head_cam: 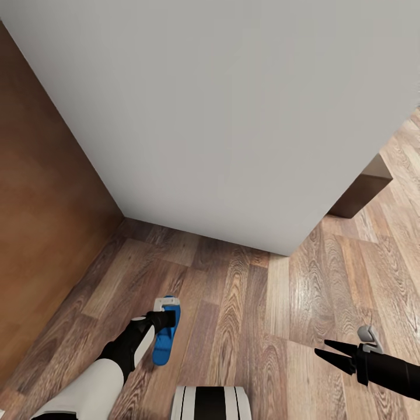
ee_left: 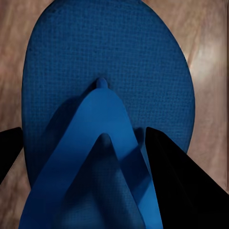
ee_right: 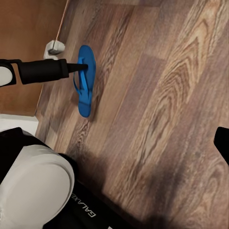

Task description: In the bedroom, move the book from the bed onto either nightstand, and place the two sandals side by side next to the bed.

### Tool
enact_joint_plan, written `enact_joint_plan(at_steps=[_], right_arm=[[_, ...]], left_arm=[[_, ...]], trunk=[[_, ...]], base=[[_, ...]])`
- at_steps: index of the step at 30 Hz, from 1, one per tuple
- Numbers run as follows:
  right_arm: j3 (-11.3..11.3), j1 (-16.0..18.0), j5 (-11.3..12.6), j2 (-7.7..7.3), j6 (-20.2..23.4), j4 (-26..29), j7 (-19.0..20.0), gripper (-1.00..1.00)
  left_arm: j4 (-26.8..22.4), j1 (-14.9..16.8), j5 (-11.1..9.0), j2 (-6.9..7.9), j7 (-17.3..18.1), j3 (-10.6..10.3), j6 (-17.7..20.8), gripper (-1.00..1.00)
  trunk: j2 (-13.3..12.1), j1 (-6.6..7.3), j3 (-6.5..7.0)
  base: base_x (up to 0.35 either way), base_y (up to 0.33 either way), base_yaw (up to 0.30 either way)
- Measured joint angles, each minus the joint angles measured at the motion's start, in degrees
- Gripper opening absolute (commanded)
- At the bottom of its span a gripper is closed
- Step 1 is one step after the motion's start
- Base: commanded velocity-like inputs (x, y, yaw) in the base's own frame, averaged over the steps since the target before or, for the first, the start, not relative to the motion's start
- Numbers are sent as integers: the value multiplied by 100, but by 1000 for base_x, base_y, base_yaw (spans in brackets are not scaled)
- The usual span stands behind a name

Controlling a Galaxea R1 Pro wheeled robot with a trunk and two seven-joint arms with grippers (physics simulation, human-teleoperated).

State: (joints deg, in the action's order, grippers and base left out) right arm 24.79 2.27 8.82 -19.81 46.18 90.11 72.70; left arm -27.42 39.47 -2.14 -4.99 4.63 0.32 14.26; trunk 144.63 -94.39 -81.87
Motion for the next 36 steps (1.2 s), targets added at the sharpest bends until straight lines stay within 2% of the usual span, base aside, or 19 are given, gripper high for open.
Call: enact_joint_plan(at_steps=[36], right_arm=[[2,0,4,13,-17,-6,0,100]], left_arm=[[36,0,11,5,-5,-9,0,-100]], trunk=[[-48,93,798]], base=[[0,0,0]])
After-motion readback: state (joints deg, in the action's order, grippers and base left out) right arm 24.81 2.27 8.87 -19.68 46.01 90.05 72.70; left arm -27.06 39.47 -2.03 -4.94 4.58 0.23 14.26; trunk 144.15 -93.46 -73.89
